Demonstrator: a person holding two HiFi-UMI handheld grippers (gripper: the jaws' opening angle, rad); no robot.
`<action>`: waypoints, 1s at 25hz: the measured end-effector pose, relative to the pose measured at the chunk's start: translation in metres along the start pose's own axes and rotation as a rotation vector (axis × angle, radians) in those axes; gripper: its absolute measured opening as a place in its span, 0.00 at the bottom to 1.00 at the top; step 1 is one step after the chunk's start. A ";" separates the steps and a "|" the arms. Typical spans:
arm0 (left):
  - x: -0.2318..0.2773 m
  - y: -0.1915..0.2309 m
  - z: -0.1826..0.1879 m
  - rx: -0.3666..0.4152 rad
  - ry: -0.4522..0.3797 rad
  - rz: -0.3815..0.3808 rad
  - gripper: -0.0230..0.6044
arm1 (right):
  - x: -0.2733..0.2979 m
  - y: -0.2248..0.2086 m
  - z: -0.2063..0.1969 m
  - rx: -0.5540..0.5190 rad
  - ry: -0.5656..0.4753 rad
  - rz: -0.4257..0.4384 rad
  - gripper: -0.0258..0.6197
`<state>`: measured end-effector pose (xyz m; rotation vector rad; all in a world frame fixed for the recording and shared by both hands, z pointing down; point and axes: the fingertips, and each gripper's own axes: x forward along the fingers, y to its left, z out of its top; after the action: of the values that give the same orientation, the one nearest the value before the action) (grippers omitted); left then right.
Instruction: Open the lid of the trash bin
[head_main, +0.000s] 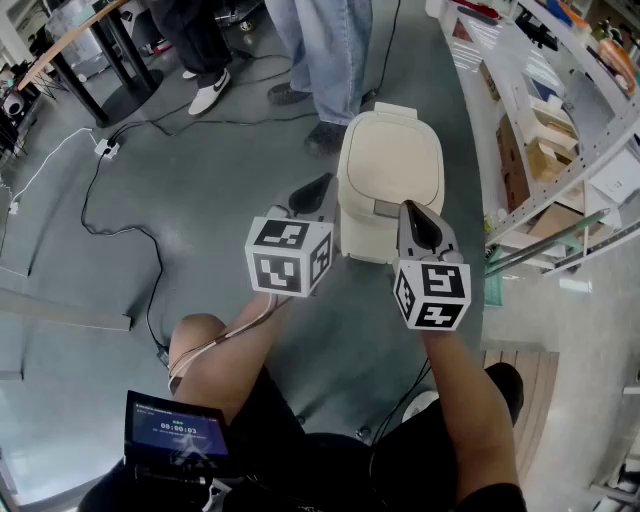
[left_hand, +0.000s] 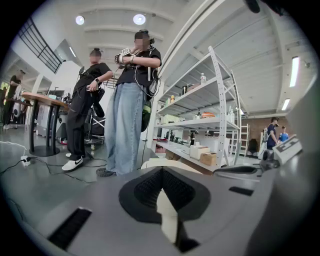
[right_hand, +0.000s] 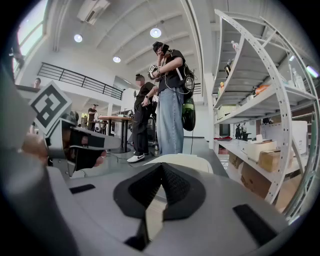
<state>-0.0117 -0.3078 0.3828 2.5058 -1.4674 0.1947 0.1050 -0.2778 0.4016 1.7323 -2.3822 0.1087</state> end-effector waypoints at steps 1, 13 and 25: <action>0.002 0.001 0.001 0.005 -0.001 -0.003 0.03 | 0.004 0.001 -0.001 0.003 0.004 0.002 0.05; 0.016 0.015 0.001 0.086 0.003 0.012 0.03 | 0.025 0.005 -0.028 -0.034 0.075 0.046 0.05; 0.024 0.016 0.003 0.081 -0.003 -0.003 0.03 | 0.031 0.002 -0.037 -0.014 0.096 0.044 0.05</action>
<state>-0.0135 -0.3362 0.3871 2.5722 -1.4848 0.2549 0.0982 -0.2994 0.4440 1.6310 -2.3470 0.1769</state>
